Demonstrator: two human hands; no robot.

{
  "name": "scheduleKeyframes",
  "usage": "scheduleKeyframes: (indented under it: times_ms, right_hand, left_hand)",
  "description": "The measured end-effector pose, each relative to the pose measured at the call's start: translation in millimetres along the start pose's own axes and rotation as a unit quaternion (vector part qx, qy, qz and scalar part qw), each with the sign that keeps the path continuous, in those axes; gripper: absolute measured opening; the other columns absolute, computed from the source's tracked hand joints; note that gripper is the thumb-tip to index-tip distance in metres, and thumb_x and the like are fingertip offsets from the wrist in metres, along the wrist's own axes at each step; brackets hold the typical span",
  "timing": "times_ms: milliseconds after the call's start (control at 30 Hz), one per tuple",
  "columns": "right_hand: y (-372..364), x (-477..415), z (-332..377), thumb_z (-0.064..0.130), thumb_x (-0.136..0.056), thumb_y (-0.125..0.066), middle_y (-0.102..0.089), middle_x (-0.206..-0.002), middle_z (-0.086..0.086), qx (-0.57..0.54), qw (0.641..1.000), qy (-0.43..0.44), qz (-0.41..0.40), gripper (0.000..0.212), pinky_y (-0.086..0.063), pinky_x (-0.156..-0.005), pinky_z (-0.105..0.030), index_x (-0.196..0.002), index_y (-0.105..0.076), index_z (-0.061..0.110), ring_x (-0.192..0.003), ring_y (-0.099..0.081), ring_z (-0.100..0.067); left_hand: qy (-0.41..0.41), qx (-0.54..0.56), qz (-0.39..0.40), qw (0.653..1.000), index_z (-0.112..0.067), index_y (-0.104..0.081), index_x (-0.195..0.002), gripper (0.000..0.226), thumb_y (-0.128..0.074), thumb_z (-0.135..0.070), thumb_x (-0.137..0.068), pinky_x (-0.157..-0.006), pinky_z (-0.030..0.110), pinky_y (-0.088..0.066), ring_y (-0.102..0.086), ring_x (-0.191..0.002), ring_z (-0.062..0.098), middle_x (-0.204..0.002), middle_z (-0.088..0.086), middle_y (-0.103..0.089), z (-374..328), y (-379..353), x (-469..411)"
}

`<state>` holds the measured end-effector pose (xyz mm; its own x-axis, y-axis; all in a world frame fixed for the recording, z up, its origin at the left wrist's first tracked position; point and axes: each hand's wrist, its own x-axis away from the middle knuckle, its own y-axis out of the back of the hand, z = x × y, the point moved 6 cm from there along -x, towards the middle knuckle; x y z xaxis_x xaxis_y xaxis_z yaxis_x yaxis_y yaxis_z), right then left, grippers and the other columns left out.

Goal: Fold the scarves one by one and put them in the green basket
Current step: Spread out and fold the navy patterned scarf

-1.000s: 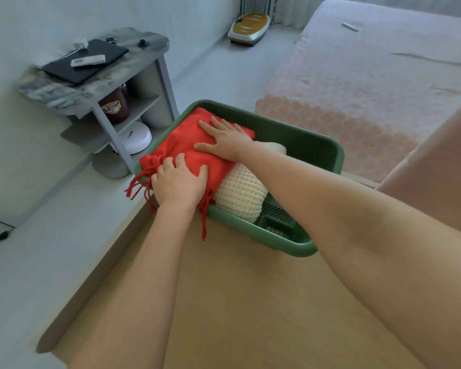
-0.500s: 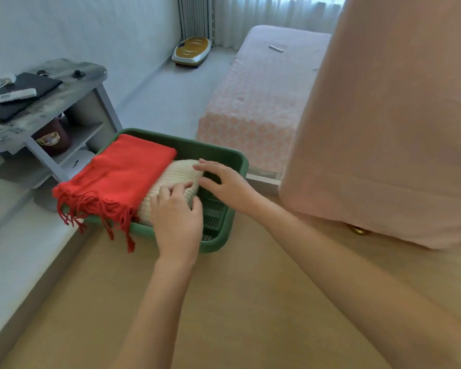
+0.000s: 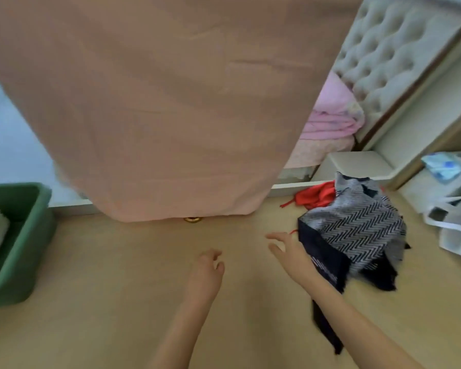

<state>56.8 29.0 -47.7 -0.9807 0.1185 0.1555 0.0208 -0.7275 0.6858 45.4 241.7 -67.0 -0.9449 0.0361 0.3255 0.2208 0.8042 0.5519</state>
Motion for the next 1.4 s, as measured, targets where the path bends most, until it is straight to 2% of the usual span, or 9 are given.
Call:
scheduleKeyframes:
  times_ms: [300, 500, 567, 733, 867, 1000, 1133, 1267, 1400]
  right_hand:
    - [32, 59, -190, 0.046, -0.089, -0.060, -0.017, -0.158, -0.002, 0.192, 0.963, -0.186, -0.012, 0.074, -0.031, -0.108, -0.033, -0.150, -0.027, 0.019, -0.142, -0.026, -0.023]
    - [-9, 85, -178, 0.006, -0.057, -0.088, -0.072, -0.106, -0.003, 0.188, 0.976, 0.004, -0.111, 0.040, -0.032, -0.100, -0.034, -0.094, -0.076, 0.017, -0.097, -0.067, -0.022]
    - [-29, 101, -166, 0.016, -0.076, -0.072, -0.073, -0.103, -0.001, 0.185, 0.971, 0.089, -0.122, 0.018, -0.029, -0.105, -0.027, -0.094, -0.077, 0.016, -0.101, -0.059, -0.015]
    - [-74, 150, -149, 0.048, -0.099, -0.028, -0.070, -0.113, 0.000, 0.125, 0.978, 0.150, -0.066, 0.056, -0.038, -0.099, -0.020, -0.100, -0.076, 0.018, -0.112, -0.055, -0.014]
    - [-48, 149, -138, 0.057, -0.095, -0.038, -0.059, -0.118, 0.021, 0.020, 0.991, 0.108, -0.081, 0.045, -0.040, -0.096, -0.024, -0.105, -0.071, 0.029, -0.106, -0.060, -0.003]
    - [-27, 120, -143, 0.073, -0.083, -0.027, -0.025, -0.137, 0.024, 0.031, 0.998, -0.003, -0.048, 0.066, -0.021, -0.111, -0.021, -0.139, -0.034, 0.039, -0.130, -0.018, 0.004]
    - [-55, 109, -129, 0.070, -0.081, -0.046, -0.045, -0.116, 0.020, 0.052, 0.998, -0.006, -0.024, 0.047, -0.030, -0.100, -0.031, -0.099, -0.068, 0.033, -0.111, -0.026, -0.002]
    - [-86, 123, -99, 0.036, -0.088, -0.064, -0.054, -0.105, 0.023, -0.009, 1.000, -0.002, 0.010, 0.005, -0.032, -0.094, -0.024, -0.090, -0.061, 0.033, -0.103, -0.041, 0.000]
    - [-101, 125, -86, 0.045, -0.082, -0.069, -0.050, -0.106, 0.012, -0.129, 0.980, -0.145, 0.040, 0.044, -0.042, -0.088, -0.022, -0.117, -0.045, 0.033, -0.099, -0.048, -0.005]
  left_hand:
    - [0.041, -0.029, 0.132, 0.990, -0.012, -0.059, -0.125, 0.031, -0.051, -0.015, -0.095, -0.090, 0.021, -0.039, -0.058, -0.111, 0.018, -0.123, 0.006, -0.063, -22, -158, 8]
    - [0.100, 0.083, 0.125, 0.984, -0.010, -0.063, -0.120, 0.026, -0.053, -0.018, -0.097, -0.096, 0.026, -0.044, -0.061, -0.110, 0.020, -0.119, 0.008, -0.066, 0, -201, 19]
    - [0.133, 0.165, 0.100, 0.972, -0.008, -0.065, -0.113, 0.022, -0.057, -0.017, -0.095, -0.096, 0.032, -0.047, -0.064, -0.105, 0.022, -0.112, 0.011, -0.069, 3, -205, 22]
    - [0.121, 0.179, 0.049, 0.975, -0.013, -0.060, -0.096, 0.012, -0.067, -0.008, -0.088, -0.068, 0.004, -0.043, -0.060, -0.081, 0.007, -0.084, -0.008, -0.064, 14, -198, 34]
    - [0.131, 0.126, -0.046, 0.982, 0.000, -0.065, -0.101, 0.016, -0.057, -0.013, -0.094, -0.076, 0.026, -0.041, -0.063, -0.098, 0.028, -0.097, 0.013, -0.069, 46, -173, 42]
    - [0.137, 0.108, -0.086, 0.981, 0.000, -0.062, -0.119, 0.031, -0.046, -0.019, -0.100, -0.096, 0.034, -0.039, -0.058, -0.114, 0.028, -0.121, 0.014, -0.064, 68, -149, 56]
    - [0.134, 0.116, -0.098, 0.979, -0.009, -0.064, -0.120, 0.034, -0.043, -0.030, -0.101, -0.095, 0.033, -0.042, -0.058, -0.112, 0.023, -0.121, 0.005, -0.065, 76, -134, 66]
    - [0.132, 0.154, -0.146, 0.968, -0.007, -0.065, -0.111, 0.030, -0.044, -0.026, -0.101, -0.082, 0.030, -0.040, -0.059, -0.102, 0.023, -0.108, 0.007, -0.066, 85, -109, 76]
    - [0.134, 0.165, -0.149, 0.966, -0.008, -0.066, -0.104, 0.025, -0.047, -0.024, -0.100, -0.073, 0.020, -0.041, -0.061, -0.097, 0.022, -0.098, 0.003, -0.067, 97, -88, 84]
